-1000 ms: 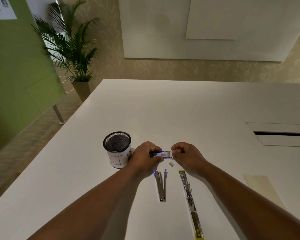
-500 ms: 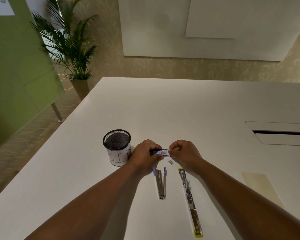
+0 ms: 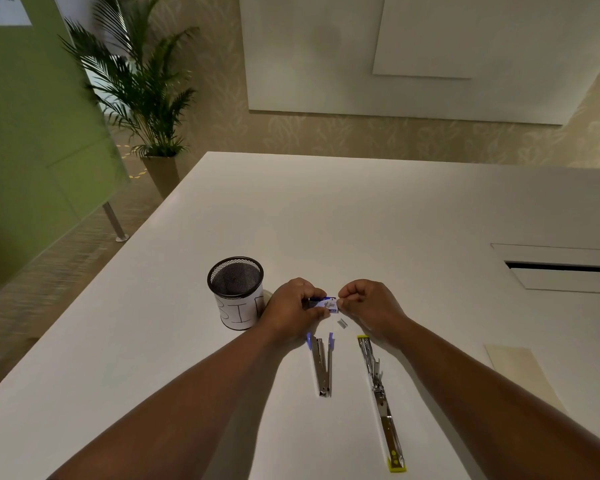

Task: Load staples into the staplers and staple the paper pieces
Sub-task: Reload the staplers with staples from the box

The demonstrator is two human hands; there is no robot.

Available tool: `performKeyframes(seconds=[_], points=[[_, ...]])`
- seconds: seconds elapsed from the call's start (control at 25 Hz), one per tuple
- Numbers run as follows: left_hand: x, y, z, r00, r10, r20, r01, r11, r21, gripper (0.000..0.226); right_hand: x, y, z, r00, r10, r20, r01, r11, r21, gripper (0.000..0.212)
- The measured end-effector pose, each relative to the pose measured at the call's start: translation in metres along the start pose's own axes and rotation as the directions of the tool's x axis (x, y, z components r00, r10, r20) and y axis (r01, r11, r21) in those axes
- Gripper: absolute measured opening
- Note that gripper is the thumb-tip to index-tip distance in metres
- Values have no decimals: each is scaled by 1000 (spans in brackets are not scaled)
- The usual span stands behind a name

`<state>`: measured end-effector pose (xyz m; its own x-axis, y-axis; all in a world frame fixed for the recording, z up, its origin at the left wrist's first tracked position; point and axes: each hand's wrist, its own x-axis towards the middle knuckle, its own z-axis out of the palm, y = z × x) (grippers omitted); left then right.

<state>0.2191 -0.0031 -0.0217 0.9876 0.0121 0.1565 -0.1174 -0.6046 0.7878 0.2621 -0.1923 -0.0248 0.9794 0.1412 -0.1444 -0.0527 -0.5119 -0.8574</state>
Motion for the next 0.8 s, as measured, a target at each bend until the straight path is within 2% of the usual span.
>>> performKeyframes(seconds=[0.6,0.8], points=[[-3,6,-4,1000,10,20,-11,999,43,29,-11,-3,-7,995,-97,37,98,995,-35,30],[-5,6,-2,1000,-30,-3,30,999,-27,30,-16,0,-6,994,-103,45,103,995,1,19]])
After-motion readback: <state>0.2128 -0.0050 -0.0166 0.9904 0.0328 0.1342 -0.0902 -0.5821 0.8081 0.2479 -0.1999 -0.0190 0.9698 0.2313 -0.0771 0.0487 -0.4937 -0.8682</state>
